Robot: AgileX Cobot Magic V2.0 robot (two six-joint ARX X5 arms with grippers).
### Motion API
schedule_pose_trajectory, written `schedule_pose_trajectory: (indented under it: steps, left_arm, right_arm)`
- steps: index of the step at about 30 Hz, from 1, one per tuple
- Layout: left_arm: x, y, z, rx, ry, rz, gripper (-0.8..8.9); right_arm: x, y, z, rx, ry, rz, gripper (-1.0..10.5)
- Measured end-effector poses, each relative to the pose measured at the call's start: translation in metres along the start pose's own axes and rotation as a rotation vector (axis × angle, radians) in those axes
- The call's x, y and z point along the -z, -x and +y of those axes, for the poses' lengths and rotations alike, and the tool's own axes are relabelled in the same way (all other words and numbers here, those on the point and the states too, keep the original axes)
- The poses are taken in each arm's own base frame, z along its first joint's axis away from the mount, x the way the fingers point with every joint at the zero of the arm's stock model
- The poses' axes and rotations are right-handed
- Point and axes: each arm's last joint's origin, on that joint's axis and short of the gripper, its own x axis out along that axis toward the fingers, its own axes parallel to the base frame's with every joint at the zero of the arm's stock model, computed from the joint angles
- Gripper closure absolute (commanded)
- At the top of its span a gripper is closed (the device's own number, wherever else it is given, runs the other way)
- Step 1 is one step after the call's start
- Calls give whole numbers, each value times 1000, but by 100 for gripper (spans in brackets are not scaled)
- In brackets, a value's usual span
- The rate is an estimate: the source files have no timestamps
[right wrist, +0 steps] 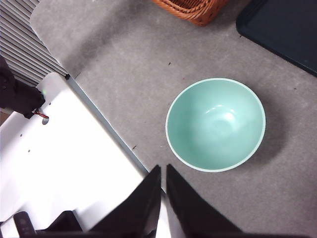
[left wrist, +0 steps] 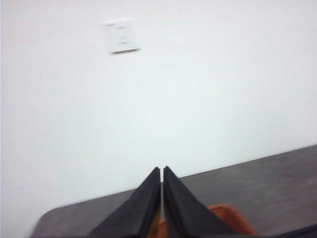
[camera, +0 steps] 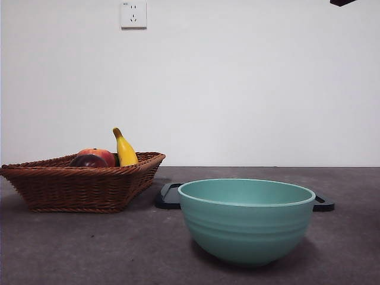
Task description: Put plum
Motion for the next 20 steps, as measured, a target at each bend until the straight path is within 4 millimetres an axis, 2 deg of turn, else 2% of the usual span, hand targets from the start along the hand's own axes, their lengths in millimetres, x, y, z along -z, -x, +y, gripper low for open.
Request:
schedule_pose_trajectory:
  steps: [5,11,17,20]
  left_arm:
    - [43,16,-3,-111,0,47,807]
    - [87,26,-9,-131,3,91,807]
    - [120,30,-13,-147,9,141,807]
    - [129,31,-13,-182,8,156,807]
  right_arm:
    - [0,0,0,0,0,0,941]
    - [0,0,0,0,0,0,941]
    - [0,0,0,0,0,0,941]
    - [0,0,0,0,0,0,941]
